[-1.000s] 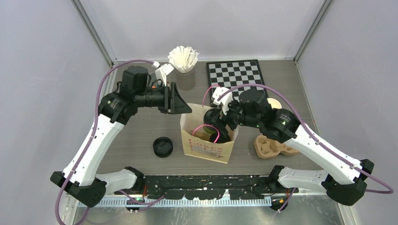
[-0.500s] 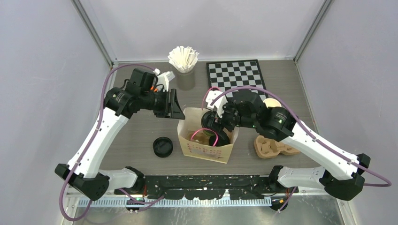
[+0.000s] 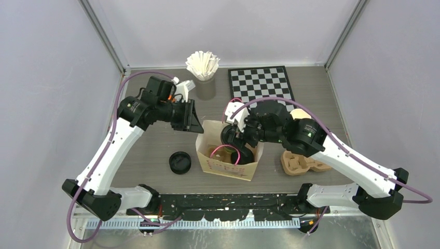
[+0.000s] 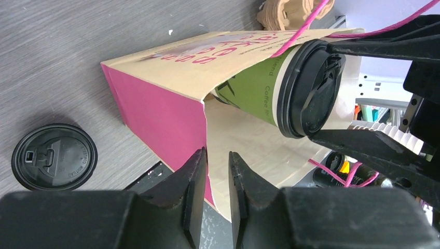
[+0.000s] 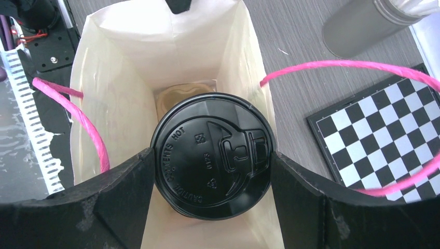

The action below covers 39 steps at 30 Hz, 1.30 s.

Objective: Pack the takeout coffee

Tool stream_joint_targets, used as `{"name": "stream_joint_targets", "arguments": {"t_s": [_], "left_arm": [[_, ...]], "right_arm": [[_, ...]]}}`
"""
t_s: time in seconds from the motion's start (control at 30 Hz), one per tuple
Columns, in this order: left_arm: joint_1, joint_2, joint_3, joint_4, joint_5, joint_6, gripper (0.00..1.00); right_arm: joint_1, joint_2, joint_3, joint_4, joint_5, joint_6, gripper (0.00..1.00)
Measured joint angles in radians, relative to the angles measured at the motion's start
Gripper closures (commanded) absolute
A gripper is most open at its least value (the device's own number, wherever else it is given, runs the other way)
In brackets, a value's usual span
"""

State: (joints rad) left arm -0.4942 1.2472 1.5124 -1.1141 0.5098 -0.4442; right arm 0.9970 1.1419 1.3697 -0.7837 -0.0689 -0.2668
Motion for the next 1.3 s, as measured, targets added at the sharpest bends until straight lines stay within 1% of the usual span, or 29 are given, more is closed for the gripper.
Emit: {"name": "stream_joint_targets", "arguments": {"t_s": [0.07, 0.2, 0.43, 0.63, 0.8, 0.83, 0.93, 1.0, 1.2, 1.3], "left_arm": [[0.0, 0.0, -0.006, 0.005, 0.007, -0.002, 0.89], [-0.001, 0.0, -0.014, 0.021, 0.015, -0.003, 1.0], [-0.002, 0.0, -0.025, 0.06, 0.029, -0.021, 1.0], [-0.003, -0.008, -0.088, 0.137, 0.048, -0.04, 1.0], [-0.004, -0.008, -0.095, 0.198, 0.06, -0.061, 1.0], [-0.005, -0.007, -0.095, 0.207, 0.061, -0.067, 0.99], [-0.009, 0.008, -0.074, 0.207, 0.063, -0.076, 0.89], [-0.01, 0.033, -0.024, 0.183, 0.05, -0.08, 0.82], [-0.011, 0.052, 0.124, 0.041, -0.056, -0.083, 0.64], [-0.011, 0.034, 0.139, -0.026, -0.107, -0.077, 0.61]], "right_arm": [[0.01, 0.008, 0.0, 0.007, -0.002, 0.0, 0.23], [0.022, 0.035, 0.0, 0.023, -0.004, -0.001, 0.23], [0.025, 0.063, -0.001, 0.038, -0.004, -0.017, 0.23], [0.025, 0.065, -0.037, 0.092, -0.008, -0.035, 0.23], [0.025, 0.082, -0.047, 0.141, -0.011, -0.056, 0.22], [0.025, 0.082, -0.052, 0.15, -0.011, -0.062, 0.22], [0.025, 0.082, -0.069, 0.161, -0.007, -0.081, 0.22], [0.025, 0.082, -0.077, 0.165, -0.007, -0.09, 0.22], [0.025, 0.082, -0.099, 0.18, -0.008, -0.093, 0.22], [0.025, 0.082, -0.109, 0.184, -0.008, -0.089, 0.22]]}}
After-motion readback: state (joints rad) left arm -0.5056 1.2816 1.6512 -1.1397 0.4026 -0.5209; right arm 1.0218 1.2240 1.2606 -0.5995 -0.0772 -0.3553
